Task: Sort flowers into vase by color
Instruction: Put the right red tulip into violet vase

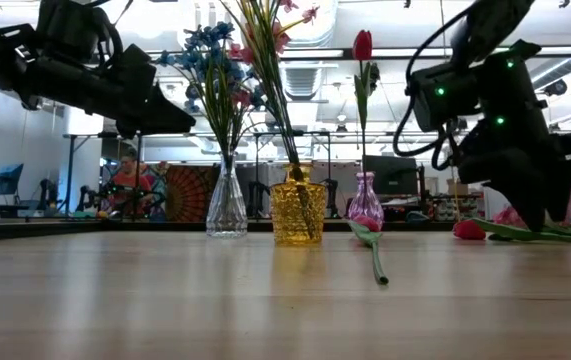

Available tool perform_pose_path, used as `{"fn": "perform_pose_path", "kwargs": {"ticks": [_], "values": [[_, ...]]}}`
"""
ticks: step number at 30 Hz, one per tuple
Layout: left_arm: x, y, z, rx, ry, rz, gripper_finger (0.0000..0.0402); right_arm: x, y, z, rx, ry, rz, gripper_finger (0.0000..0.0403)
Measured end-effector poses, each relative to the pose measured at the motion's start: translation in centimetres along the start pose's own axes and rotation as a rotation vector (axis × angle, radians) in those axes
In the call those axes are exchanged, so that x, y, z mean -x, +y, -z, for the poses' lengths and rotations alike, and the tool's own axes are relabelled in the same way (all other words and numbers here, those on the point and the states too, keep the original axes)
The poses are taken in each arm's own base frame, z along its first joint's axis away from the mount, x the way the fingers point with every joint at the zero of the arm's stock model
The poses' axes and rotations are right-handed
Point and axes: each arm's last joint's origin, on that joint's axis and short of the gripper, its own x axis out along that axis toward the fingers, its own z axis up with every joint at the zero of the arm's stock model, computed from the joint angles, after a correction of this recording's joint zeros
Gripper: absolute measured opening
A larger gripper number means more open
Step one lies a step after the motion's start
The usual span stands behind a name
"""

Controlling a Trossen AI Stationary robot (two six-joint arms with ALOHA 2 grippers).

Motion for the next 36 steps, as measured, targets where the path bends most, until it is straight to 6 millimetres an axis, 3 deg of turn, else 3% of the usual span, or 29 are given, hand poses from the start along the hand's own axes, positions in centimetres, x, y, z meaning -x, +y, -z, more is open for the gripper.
{"fn": "perform_pose_path", "kwargs": {"ticks": [21,26,36], "values": [[1.2,0.1,-1.3,0.019,-0.098,0.004,0.0167,-2.0,-0.3,-0.4,0.026,-0.040,-0.058,0.0205],[1.2,0.1,-1.3,0.019,-0.095,0.004,0.0167,-2.0,-0.1,-0.5,0.027,-0.044,-0.069,0.0168],[1.1,0.1,-1.2,0.018,-0.090,0.004,0.0167,-2.0,0.0,-0.5,0.027,-0.046,-0.086,0.0055]]}}
